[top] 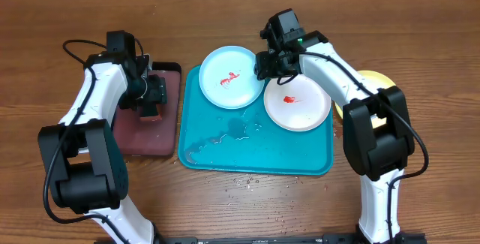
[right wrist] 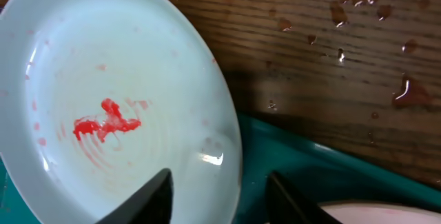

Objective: Clean dirty plates on tray and stack at the side
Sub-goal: 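Move the right gripper to the white plate rim and grip it, then grasp the sponge with the left gripper and dip it in water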

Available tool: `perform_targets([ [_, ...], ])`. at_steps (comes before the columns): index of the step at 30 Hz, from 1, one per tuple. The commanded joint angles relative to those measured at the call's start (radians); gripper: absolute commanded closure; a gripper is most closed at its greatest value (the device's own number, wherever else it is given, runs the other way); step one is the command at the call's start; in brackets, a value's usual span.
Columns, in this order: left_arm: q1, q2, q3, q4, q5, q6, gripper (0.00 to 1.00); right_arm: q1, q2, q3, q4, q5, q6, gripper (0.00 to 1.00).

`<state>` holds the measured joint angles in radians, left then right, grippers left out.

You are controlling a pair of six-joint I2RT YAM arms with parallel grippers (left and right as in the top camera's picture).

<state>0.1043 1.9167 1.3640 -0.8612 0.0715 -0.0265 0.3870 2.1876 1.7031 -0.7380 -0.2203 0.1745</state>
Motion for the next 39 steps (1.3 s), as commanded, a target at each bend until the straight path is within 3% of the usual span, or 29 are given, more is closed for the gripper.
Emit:
perform_targets([
  [1,-0.007,-0.021,-0.001,0.000,0.007,-0.006,0.25,0.004,0.042,0.013,-0.005,0.009,0.035,0.61],
  [5,-0.007,-0.021,-0.001,-0.002,0.007,-0.006,0.25,0.012,0.048,0.013,-0.023,0.001,0.042,0.83],
  [13,-0.007,-0.021,-0.001,-0.002,0.006,-0.006,0.24,0.049,0.035,0.013,-0.047,-0.060,0.044,0.95],
  [22,-0.007,-0.021,-0.001,-0.001,0.006,-0.006,0.24,0.085,0.032,0.013,-0.163,-0.074,0.142,0.96],
  [39,-0.006,-0.020,-0.031,0.026,-0.057,-0.018,0.36,0.097,0.032,0.013,-0.166,-0.073,0.141,0.96],
])
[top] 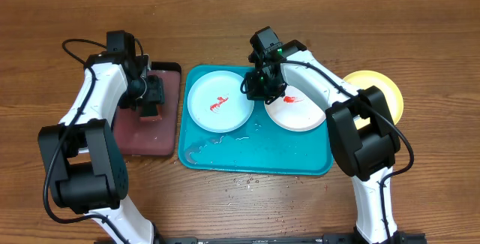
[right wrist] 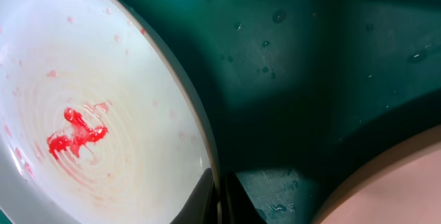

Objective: Clean dirty plates on tray and stack at the side
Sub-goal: 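Grasp the sponge with the left gripper and dip it in water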

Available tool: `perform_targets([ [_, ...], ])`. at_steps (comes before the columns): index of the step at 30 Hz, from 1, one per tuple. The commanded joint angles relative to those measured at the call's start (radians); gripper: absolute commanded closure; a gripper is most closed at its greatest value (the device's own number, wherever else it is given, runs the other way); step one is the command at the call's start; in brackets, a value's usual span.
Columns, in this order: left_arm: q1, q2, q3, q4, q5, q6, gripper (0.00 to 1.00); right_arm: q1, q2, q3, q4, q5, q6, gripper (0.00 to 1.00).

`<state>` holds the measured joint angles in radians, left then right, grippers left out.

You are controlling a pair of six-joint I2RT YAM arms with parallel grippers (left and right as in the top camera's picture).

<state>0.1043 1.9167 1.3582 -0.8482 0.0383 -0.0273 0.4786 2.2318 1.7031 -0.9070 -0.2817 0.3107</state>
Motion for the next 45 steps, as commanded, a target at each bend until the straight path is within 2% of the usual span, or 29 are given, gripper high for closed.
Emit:
perform_targets([
  [1,-0.006,-0.020,-0.036,0.024,-0.024,-0.028,0.36,0.005,-0.012,0.013,0.003,-0.012,0.005,0.96],
  [4,-0.006,-0.020,-0.085,0.082,-0.024,-0.068,0.39,0.005,-0.012,0.013,0.003,-0.012,0.005,0.96],
  [6,-0.006,-0.020,-0.109,0.119,-0.023,-0.087,0.46,0.005,-0.012,0.013,0.003,-0.012,0.005,0.96],
  [8,-0.006,-0.020,-0.114,0.139,-0.023,-0.093,0.58,0.005,-0.012,0.013,0.003,-0.012,0.005,0.96],
  [11,-0.006,-0.020,-0.114,0.165,-0.024,-0.109,0.63,0.005,-0.012,0.013,0.003,-0.011,0.005,0.96],
  [13,-0.006,-0.020,-0.114,0.177,-0.024,-0.109,0.82,0.005,-0.012,0.013,0.003,-0.011,0.005,0.96],
  [14,-0.006,-0.020,-0.114,0.182,-0.024,-0.108,0.95,0.005,-0.012,0.013,0.003,-0.011,0.005,0.96],
  [22,-0.006,-0.021,-0.079,0.123,-0.062,-0.107,0.96,0.005,-0.012,0.013,0.003,-0.011,0.004,0.96],
  [24,-0.006,-0.021,-0.064,0.105,-0.044,-0.104,0.96,0.005,-0.012,0.013,0.003,-0.011,0.005,0.96],
  [27,-0.005,-0.021,-0.047,0.080,-0.010,-0.038,0.96,0.005,-0.012,0.013,0.003,-0.011,0.005,0.96],
  [31,0.003,-0.027,-0.014,0.026,0.024,-0.039,0.96,0.005,-0.012,0.013,0.003,-0.010,0.004,0.96],
  [35,0.015,-0.067,-0.014,0.026,0.073,-0.040,0.96,0.005,-0.012,0.013,0.001,-0.008,0.005,0.96],
  [40,0.015,-0.140,-0.031,0.037,0.064,-0.040,0.96,0.005,-0.012,0.013,-0.001,-0.008,0.004,0.96],
  [45,0.015,-0.228,-0.154,0.167,0.035,-0.048,0.96,0.005,-0.012,0.013,-0.002,-0.008,0.004,0.96],
])
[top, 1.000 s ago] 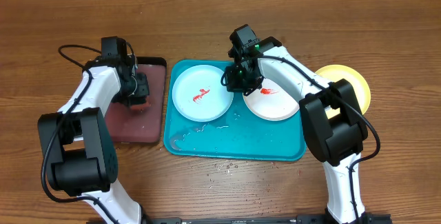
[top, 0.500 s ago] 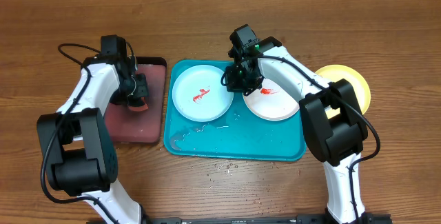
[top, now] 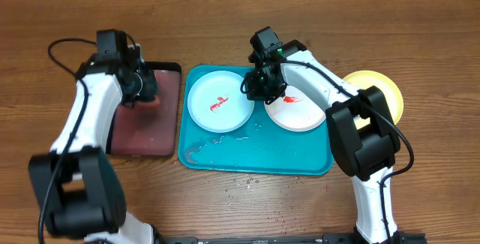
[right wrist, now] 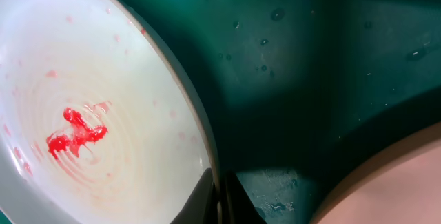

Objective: Clean dirty plates on tray and stack at the side
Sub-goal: 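Grasp the sponge with the left gripper and dip it in water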

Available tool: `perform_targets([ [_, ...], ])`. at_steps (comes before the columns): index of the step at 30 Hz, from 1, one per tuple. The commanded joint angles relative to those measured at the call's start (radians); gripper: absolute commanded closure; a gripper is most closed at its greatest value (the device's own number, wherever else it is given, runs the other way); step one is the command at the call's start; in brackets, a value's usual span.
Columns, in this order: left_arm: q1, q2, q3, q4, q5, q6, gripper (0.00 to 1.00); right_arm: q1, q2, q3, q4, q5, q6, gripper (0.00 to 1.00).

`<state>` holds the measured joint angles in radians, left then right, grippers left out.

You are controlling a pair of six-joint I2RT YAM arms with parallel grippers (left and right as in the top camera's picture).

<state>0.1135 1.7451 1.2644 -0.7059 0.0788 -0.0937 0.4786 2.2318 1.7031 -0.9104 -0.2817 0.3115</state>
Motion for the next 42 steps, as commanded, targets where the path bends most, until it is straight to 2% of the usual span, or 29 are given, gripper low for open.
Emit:
perform_targets([
  [1,0.006,-0.057,-0.084,0.047,-0.009,0.019,0.96,0.005,-0.012,0.013,0.002,-0.008,0.003,0.96],
  [9,0.006,0.013,-0.235,0.188,-0.031,0.011,0.96,0.005,-0.012,0.013,-0.001,-0.008,0.003,0.96],
  [18,0.006,0.072,-0.230,0.193,-0.086,0.000,0.96,0.005,-0.012,0.013,-0.005,-0.008,0.003,0.96],
  [21,0.006,0.068,-0.172,0.130,-0.085,0.000,0.96,0.005,-0.012,0.013,-0.005,-0.008,0.003,0.96],
  [26,0.006,-0.016,-0.093,0.075,-0.061,0.001,0.96,0.005,-0.012,0.013,-0.005,-0.008,0.003,0.96],
  [33,0.009,-0.174,-0.119,0.078,-0.028,0.005,0.96,0.005,-0.012,0.013,-0.004,-0.008,0.003,0.96],
  [38,0.049,-0.259,-0.206,0.140,0.097,0.008,0.96,0.005,-0.012,0.013,-0.005,-0.008,0.003,0.96],
  [42,0.131,-0.318,-0.303,0.240,0.287,0.026,0.96,0.005,-0.012,0.013,-0.005,-0.008,0.003,0.96],
])
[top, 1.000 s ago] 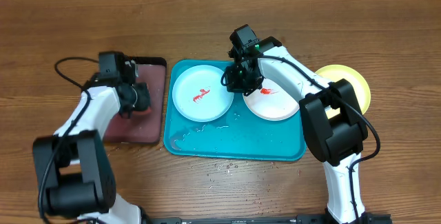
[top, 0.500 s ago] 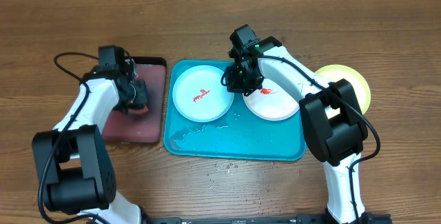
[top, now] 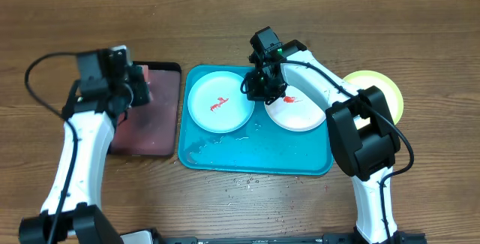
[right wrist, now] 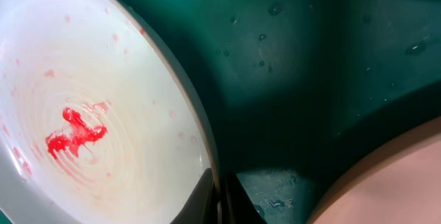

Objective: Clean dirty plates on tray and stack at the side
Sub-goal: 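Grasp the sponge with the left gripper and dip it in water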

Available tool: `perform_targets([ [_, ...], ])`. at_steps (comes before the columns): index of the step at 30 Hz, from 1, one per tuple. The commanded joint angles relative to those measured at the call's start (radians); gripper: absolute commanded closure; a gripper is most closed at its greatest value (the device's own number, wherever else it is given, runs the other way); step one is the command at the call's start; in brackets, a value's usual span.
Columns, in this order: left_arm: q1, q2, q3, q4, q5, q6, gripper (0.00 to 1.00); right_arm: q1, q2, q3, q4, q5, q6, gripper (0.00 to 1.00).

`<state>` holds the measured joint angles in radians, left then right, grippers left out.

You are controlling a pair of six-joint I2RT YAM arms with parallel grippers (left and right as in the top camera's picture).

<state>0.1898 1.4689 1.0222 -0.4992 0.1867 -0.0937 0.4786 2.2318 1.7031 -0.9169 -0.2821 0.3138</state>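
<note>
Two white plates smeared with red lie in the teal tray (top: 255,150). My right gripper (top: 262,86) is shut on the right rim of the left plate (top: 217,103); in the right wrist view its fingers (right wrist: 220,196) pinch that rim (right wrist: 89,114) from both sides. The right plate (top: 300,112) lies just beside it (right wrist: 393,182). My left gripper (top: 139,90) hovers over the back of the dark red mat (top: 150,128) with something reddish at its tip; its jaws are blurred.
A yellow-green plate (top: 382,94) sits on the table right of the tray. Water drops and a puddle (top: 225,135) wet the tray floor. Crumbs or drops speckle the wood in front of the tray.
My left arm has swung out to the left and its wrist sits higher and further left over the mat. The right gripper and both plates have not moved.
At first my right gripper was open at the left plate's rim, with that plate overhanging the tray's back edge. Then it was shut on the rim and the plate lay further left, inside the tray, where it stays. My left gripper rested on the mat, then lifted off.
</note>
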Motion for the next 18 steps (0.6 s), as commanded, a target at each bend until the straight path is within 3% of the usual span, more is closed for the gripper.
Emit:
perform_targets([
  [1,0.084,-0.049,-0.085,0.063,0.261,0.048,0.96,0.005,-0.012,0.013,0.002,-0.008,0.001,0.96],
  [6,0.207,-0.024,-0.151,0.138,0.541,0.152,0.96,0.005,-0.012,0.013,0.005,-0.008,0.001,0.96],
  [18,0.249,0.077,-0.163,0.146,0.547,0.229,0.96,0.005,-0.012,0.013,0.006,-0.007,0.001,0.96],
])
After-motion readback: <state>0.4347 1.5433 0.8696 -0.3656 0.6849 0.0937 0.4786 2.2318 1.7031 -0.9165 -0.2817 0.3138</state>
